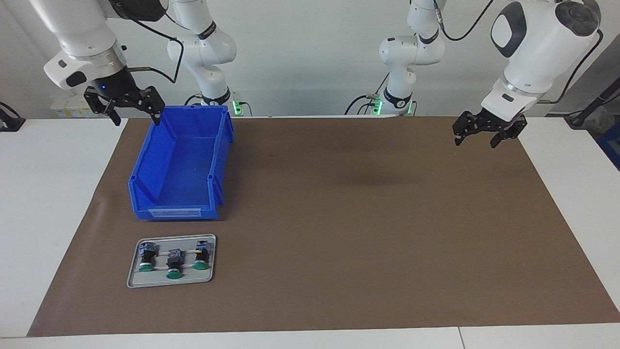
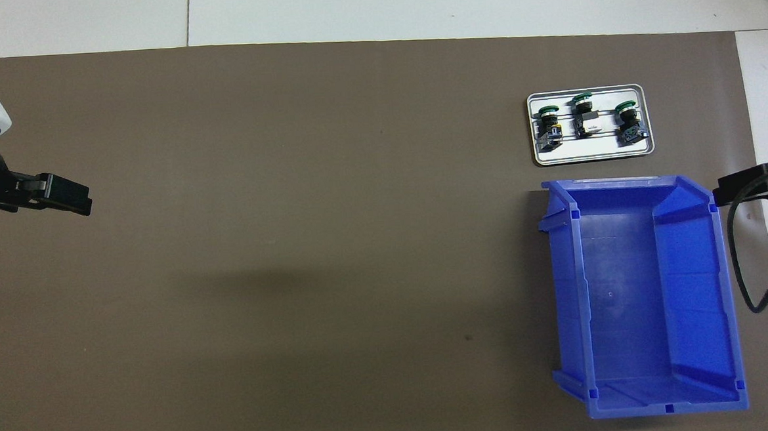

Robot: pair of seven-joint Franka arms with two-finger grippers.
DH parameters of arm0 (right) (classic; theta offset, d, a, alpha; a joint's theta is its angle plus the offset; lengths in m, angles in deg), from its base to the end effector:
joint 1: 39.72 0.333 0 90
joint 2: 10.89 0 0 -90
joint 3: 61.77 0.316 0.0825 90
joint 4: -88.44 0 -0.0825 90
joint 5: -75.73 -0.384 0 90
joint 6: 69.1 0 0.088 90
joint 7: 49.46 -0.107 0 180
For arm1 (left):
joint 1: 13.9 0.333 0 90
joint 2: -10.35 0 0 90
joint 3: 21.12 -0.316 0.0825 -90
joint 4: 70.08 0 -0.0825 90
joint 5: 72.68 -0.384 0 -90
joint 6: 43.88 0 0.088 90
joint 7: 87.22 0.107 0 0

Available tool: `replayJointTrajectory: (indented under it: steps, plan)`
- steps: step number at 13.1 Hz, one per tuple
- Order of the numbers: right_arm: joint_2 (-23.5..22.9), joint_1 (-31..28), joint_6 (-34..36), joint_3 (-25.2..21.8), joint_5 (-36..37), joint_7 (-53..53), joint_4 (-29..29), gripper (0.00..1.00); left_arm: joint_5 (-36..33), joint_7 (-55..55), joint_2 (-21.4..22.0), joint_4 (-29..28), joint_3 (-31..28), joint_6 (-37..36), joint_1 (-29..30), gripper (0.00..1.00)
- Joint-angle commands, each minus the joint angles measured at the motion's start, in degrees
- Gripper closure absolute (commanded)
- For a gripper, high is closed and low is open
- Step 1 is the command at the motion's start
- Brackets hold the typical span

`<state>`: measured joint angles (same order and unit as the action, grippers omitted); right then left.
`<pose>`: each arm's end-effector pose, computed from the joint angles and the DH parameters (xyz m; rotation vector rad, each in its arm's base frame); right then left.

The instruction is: Place and press button with both arms

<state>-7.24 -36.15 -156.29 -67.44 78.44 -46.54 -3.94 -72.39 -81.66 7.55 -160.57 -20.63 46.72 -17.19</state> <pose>0.5289 -0.0264 0.6352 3.1015 0.0200 -0.0449 0.5676 -0.0379 0.5939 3.1241 -0.2549 -0.0735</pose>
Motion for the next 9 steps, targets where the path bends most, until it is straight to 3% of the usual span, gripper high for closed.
replayJointTrajectory:
  steps: [1, 9]
  plan:
    - [1.1, -0.3, -1.0, 0.3, -0.9, -0.4, -1.1, 0.0, 0.6, 0.1, 1.8, -2.1, 0.2, 0.1, 0.5, 0.0]
    - [2.0, -0.4, -3.7, 0.3, -0.9, -0.2, -3.6, 0.0, 0.6, 0.1, 1.8, -2.1, 0.2, 0.0, 0.5, 0.0]
